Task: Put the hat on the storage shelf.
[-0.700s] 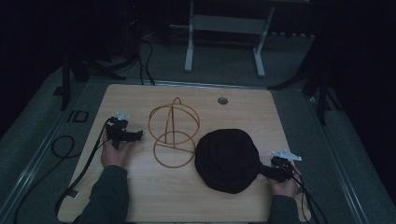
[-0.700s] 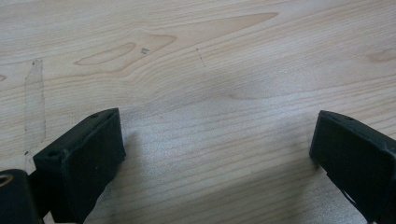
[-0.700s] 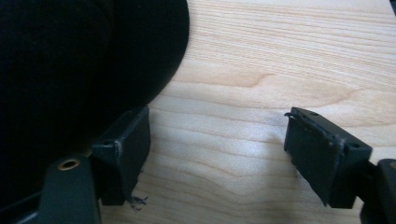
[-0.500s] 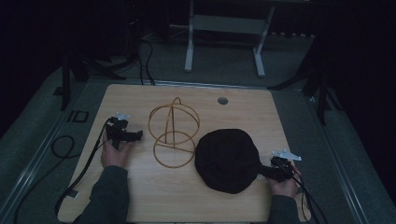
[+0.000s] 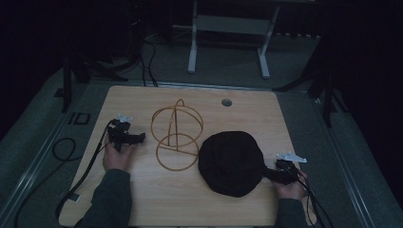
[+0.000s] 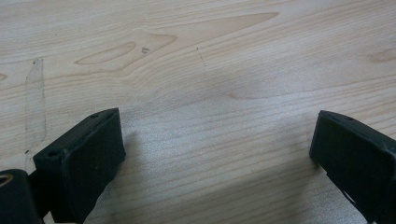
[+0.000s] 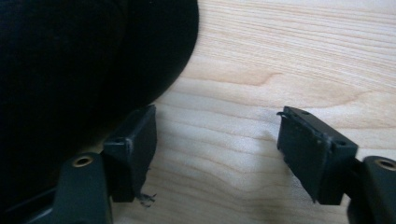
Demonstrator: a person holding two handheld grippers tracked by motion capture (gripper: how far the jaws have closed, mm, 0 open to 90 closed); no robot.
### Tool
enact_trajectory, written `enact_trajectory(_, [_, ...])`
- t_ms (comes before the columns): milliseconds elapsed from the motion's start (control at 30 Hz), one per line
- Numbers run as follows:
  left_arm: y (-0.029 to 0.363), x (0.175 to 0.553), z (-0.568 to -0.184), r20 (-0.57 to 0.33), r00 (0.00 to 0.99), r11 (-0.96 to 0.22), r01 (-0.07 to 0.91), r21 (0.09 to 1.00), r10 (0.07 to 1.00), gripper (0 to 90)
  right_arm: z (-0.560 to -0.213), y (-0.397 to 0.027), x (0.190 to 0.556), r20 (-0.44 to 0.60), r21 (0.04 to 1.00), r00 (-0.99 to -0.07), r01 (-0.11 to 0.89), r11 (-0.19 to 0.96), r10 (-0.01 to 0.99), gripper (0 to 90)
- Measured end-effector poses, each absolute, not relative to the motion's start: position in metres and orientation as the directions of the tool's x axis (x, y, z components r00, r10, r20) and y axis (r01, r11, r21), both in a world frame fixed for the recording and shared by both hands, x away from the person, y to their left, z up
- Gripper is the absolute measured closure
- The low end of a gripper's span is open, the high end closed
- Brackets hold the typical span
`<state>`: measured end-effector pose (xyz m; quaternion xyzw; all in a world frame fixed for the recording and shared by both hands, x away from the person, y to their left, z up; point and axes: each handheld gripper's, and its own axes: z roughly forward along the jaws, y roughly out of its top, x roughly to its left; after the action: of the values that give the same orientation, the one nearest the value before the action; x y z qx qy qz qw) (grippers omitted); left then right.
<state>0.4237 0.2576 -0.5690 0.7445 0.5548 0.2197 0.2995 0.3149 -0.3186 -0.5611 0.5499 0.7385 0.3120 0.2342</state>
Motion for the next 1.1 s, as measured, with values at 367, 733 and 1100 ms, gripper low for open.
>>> enact_trajectory(367, [0.258, 0.424, -0.569, -0.005, 0.287, -0.204, 0.695, 0.69, 0.958, 2.7, -0.555, -0.321, 0.316, -0.004, 0.686, -0.372, 0.674, 0.273, 0.928, 39.6])
enact_trajectory(733, [0.257, 0.424, -0.569, -0.005, 0.286, -0.204, 0.695, 0.69, 0.958, 2.7, -0.541, -0.316, 0.317, -0.04, 0.638, -0.463, 0.67, 0.38, 0.885, 48.2])
enact_trajectory(1100, [0.257, 0.424, -0.569, -0.005, 0.286, -0.204, 0.695, 0.69, 0.958, 2.7, -0.518, -0.314, 0.32, -0.069, 0.628, -0.501, 0.65, 0.427, 0.863, 47.8])
